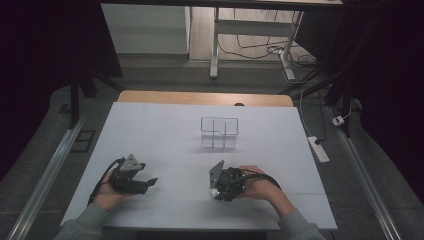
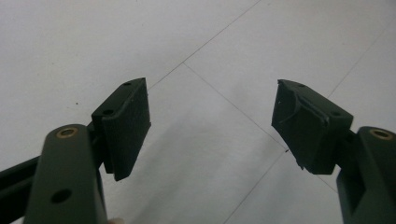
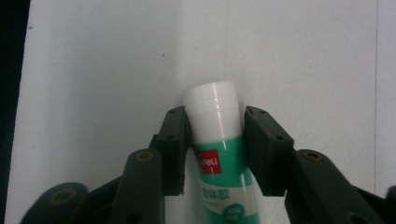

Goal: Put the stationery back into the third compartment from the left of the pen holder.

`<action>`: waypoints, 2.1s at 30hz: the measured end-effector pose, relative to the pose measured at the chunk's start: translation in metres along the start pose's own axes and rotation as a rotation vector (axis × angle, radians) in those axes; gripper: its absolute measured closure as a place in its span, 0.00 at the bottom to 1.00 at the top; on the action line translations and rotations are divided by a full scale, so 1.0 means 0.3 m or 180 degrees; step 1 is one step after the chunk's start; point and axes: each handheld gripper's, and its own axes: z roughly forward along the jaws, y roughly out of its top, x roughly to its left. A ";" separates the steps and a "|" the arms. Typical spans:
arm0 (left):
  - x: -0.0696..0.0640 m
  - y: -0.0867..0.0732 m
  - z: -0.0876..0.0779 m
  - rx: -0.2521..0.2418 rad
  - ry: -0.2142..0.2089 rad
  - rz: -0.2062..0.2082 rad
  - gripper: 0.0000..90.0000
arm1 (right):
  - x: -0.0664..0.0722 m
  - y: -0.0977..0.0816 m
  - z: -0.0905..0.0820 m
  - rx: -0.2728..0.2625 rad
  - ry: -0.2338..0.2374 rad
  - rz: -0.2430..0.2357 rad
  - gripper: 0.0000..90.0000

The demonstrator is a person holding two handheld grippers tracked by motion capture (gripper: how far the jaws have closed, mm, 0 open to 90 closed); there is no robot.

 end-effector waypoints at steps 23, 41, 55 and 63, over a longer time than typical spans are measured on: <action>0.003 -0.002 0.000 0.0006 0.0010 -0.0005 0.31 | -0.043 -0.042 -0.135 -0.0793 -0.0352 0.0422 0.72; 0.011 -0.003 -0.006 -0.0034 0.0026 -0.0039 0.31 | -0.080 -0.101 -0.236 -0.1523 -0.0749 0.1052 0.72; 0.011 -0.004 -0.004 -0.0019 0.0008 -0.0037 0.31 | -0.100 -0.144 -0.277 -0.1782 -0.1088 0.1474 0.71; 0.011 -0.004 -0.004 -0.0021 0.0008 -0.0036 0.31 | -0.108 -0.166 -0.297 -0.1943 -0.1209 0.1666 0.71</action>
